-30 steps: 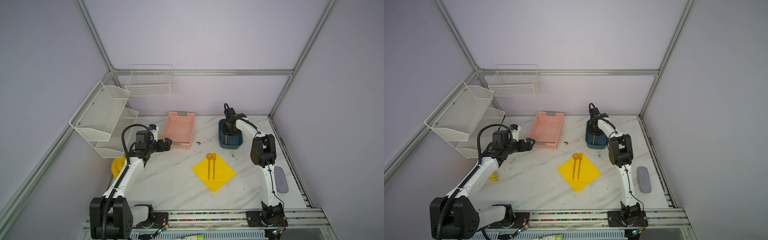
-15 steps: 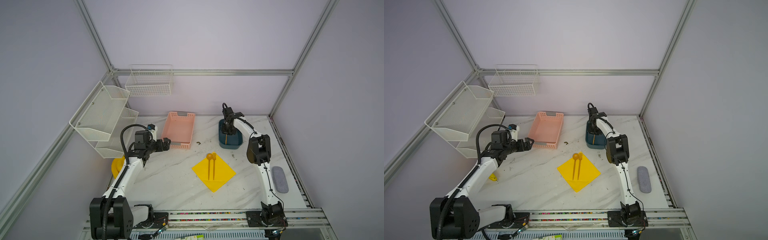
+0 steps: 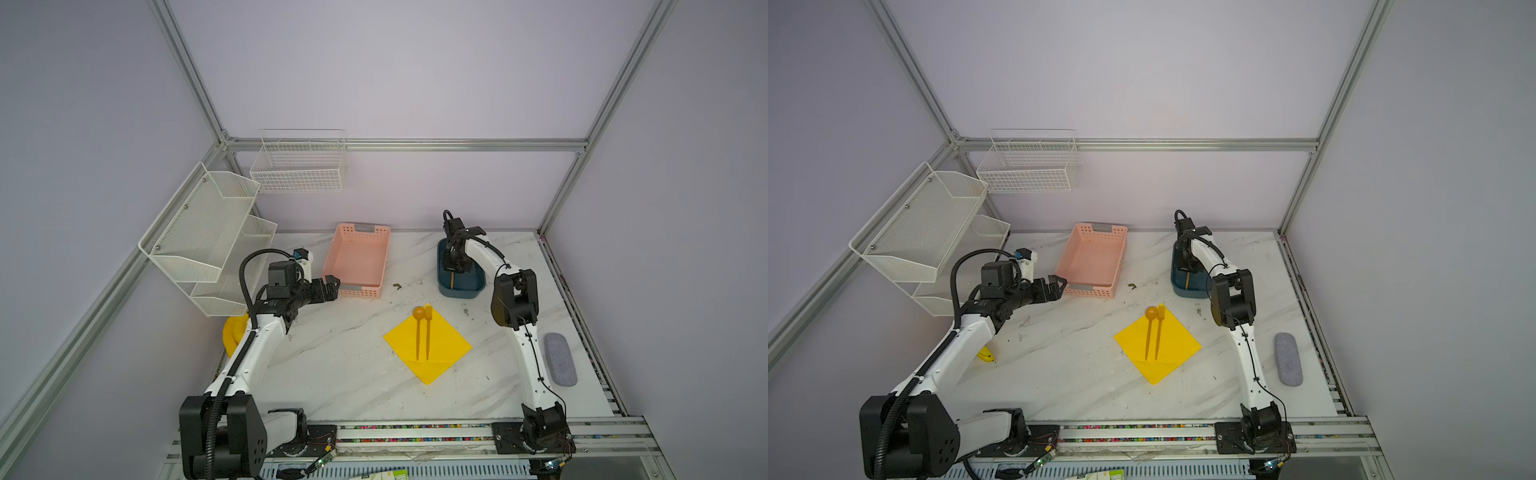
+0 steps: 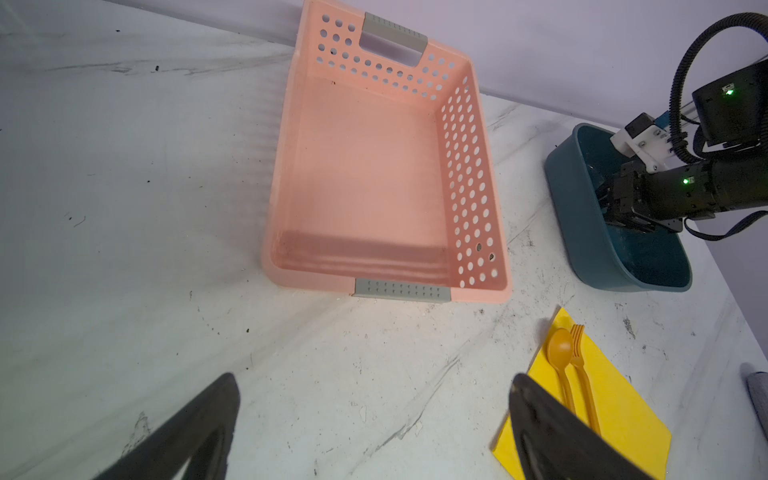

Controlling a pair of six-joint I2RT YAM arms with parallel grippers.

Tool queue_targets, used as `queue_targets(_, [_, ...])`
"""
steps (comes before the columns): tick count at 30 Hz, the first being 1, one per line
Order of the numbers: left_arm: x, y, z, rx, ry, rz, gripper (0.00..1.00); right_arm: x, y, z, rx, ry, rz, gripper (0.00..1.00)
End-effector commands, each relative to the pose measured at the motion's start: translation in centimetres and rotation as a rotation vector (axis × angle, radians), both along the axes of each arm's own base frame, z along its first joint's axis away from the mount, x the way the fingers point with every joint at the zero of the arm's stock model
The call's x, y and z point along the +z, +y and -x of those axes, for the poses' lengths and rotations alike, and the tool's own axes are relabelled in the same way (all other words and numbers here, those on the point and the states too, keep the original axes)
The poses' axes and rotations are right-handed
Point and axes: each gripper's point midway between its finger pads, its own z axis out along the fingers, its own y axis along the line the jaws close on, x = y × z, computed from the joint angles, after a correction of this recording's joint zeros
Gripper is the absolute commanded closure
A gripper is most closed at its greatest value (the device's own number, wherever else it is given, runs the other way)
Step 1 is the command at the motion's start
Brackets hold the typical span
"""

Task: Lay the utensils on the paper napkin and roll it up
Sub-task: 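Lower the right gripper around the yellow knife handle in the tray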

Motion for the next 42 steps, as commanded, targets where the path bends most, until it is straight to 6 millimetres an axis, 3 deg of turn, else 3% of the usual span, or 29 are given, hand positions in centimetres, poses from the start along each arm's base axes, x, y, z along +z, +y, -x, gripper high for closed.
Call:
queue_targets(1, [1.4,0.2,-0.6,-0.01,-0.048,-0.003,0.0,-1.9,-0.6,1.3,0.005,0.072,0.029,0.8])
queue_targets(8, [1.4,0.3,-0.6,-0.005,-0.048,-0.004,0.0,-3.7,-1.0,2.0,0.01,0.111,0.05,0.84])
queue_targets(17, [1.6,0.4,-0.5,-0.004,-0.053,-0.003,0.01,-4.1,-1.2,2.6,0.006,0.135,0.056,0.87])
queue_targets(30, [2.1,0.4,-0.4,-0.004,-0.065,-0.001,0.0,0.7,-1.0,0.9,0.006,0.047,0.048,0.87])
queue_targets(42, [2.4,0.3,-0.2,-0.008,-0.073,0.008,0.0,4.5,-1.2,0.7,0.004,-0.007,0.045,0.87])
